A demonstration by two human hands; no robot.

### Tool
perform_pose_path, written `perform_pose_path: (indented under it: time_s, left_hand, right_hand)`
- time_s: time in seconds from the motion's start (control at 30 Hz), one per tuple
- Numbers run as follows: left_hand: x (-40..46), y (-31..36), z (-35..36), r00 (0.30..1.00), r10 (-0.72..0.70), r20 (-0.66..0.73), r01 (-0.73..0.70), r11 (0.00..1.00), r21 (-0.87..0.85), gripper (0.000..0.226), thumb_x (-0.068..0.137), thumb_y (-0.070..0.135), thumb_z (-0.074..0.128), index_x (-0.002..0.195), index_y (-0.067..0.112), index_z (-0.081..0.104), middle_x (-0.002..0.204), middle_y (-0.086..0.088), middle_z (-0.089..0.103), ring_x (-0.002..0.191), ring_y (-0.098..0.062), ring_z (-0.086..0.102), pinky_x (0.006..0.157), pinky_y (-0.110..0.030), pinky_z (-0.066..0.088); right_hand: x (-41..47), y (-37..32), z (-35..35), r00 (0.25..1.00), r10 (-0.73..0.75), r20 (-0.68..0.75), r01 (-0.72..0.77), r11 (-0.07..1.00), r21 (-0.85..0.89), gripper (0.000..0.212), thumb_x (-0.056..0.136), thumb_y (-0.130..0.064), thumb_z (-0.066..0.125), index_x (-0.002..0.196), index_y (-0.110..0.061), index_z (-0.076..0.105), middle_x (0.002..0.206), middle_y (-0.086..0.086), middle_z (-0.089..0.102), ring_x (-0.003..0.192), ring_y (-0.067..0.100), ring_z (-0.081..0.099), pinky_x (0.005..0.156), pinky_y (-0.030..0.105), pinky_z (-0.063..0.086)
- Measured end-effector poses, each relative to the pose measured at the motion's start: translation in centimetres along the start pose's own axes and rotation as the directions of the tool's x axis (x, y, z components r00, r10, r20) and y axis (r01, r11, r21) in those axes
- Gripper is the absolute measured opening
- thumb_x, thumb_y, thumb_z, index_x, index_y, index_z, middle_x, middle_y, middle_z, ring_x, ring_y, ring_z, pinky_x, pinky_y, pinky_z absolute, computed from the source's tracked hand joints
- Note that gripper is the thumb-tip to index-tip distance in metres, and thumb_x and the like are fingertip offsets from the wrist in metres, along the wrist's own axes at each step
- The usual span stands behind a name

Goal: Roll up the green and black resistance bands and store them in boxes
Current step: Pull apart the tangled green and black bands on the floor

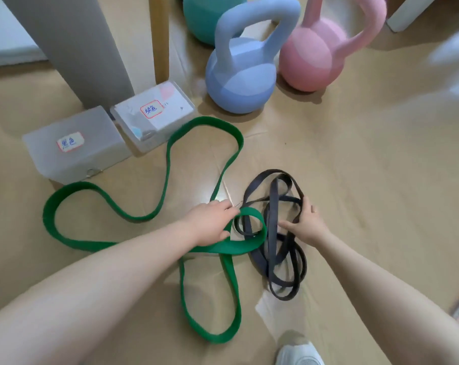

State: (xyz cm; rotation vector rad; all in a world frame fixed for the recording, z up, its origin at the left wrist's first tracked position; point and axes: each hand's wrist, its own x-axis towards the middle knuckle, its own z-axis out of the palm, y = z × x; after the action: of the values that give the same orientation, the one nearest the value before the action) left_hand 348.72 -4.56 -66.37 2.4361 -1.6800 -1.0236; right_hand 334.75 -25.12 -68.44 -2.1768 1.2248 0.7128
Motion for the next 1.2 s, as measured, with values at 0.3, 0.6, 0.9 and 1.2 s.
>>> perform_pose_path:
  time_s: [0.3,0.6,0.9,1.2]
  left_hand:
    - [1.5,6.5,4.8,0.851,-0.498,-0.166,0.43,0.843,-0.322,0.073,0.081,0.023,0.066,0.139,0.018,0.023,0.13,-0.005,0.047,0.112,-0.023,0.049,0.081,-0.035,0.05]
    - [1.3,8.6,3.3,0.762,-0.621,-0.183,0.408,0.68,-0.609,0.036,0.08,-0.005,0.049,0.108,0.016,0.058,0.112,0.001,0.06,0.09,-0.018,0.054,0.072,-0.031,0.047]
    - [6.6,12.1,-1.3,0.74,-0.615,-0.274,0.279,0.65,-0.707,0.028,0.083,-0.003,0.052,0.105,0.011,0.061,0.103,-0.003,0.064,0.081,-0.015,0.053,0.075,-0.025,0.042]
    - [2.4,10.3,5.3,0.793,-0.599,-0.105,0.463,0.707,-0.535,0.044,0.093,0.008,0.041,0.136,0.015,0.041,0.143,-0.002,0.042,0.129,-0.019,0.041,0.106,-0.031,0.033]
  right_hand:
    - [-1.3,2.5,5.8,0.978,-0.196,-0.065,0.205,0.961,0.185,0.048,0.08,-0.021,0.066,0.119,-0.013,0.04,0.12,0.013,0.049,0.106,0.028,0.052,0.079,0.031,0.045]
    - [0.1,4.9,-1.0,0.938,-0.189,-0.29,0.296,0.872,0.39,0.023,0.086,-0.01,0.054,0.102,-0.022,0.044,0.094,0.001,0.06,0.088,0.026,0.06,0.074,0.042,0.052]
    - [3.3,9.0,-8.9,0.91,-0.248,-0.332,0.168,0.953,-0.252,0.063,0.091,-0.006,0.039,0.144,-0.029,0.013,0.134,0.017,0.04,0.106,0.036,0.051,0.081,0.042,0.043]
    - [-0.5,5.3,0.9,0.739,-0.654,0.161,0.665,0.746,-0.024,0.061,0.091,-0.039,0.049,0.144,-0.019,0.026,0.157,0.012,0.008,0.142,0.027,0.017,0.112,0.038,0.024]
